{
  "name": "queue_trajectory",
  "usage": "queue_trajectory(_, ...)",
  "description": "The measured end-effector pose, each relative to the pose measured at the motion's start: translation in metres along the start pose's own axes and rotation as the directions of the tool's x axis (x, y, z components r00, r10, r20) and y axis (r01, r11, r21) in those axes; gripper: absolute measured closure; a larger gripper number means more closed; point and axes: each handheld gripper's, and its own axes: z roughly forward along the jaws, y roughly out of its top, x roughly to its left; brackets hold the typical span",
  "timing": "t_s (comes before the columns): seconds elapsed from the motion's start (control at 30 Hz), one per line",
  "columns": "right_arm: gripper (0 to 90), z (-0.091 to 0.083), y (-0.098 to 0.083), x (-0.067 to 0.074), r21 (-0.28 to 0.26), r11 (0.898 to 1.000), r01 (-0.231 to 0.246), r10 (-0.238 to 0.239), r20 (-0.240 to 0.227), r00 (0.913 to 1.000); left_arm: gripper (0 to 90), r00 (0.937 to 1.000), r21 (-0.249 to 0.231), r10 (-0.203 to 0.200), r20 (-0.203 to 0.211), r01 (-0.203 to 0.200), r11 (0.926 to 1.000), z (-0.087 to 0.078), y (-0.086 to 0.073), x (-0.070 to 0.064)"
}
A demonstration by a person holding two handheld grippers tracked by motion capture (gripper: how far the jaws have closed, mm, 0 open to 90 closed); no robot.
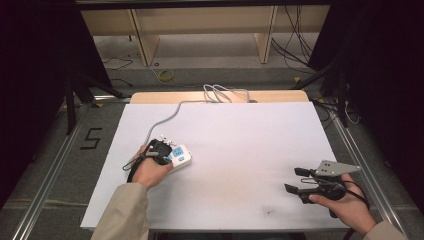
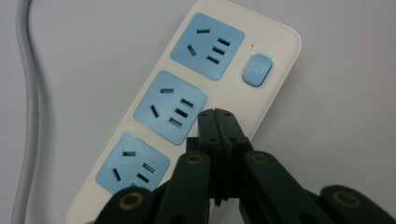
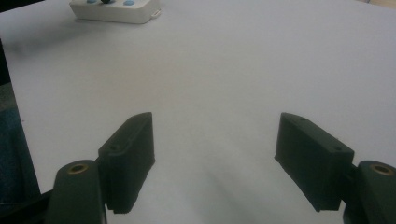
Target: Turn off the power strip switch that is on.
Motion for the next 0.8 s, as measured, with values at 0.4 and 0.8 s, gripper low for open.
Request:
queue_trajectory(0.4, 28.5, 0.0000, 0.0000, 0.0000, 0.000, 1.000, -0.001, 0.001, 0.000, 1.0000, 90.0, 1.0000, 0.001, -0.006, -0.002, 0.006, 1.0000, -0.0002, 0.0002, -0.0001)
queue_trajectory(0.8, 28.5, -0.0004, 0.0001, 0.0001, -0.002, 1.000, -0.001, 0.001, 0.002, 1.0000, 90.0, 0.9999, -0.003, -0.014, 0.000, 0.014, 0.9999, -0.0018, 0.0004, 0.0003)
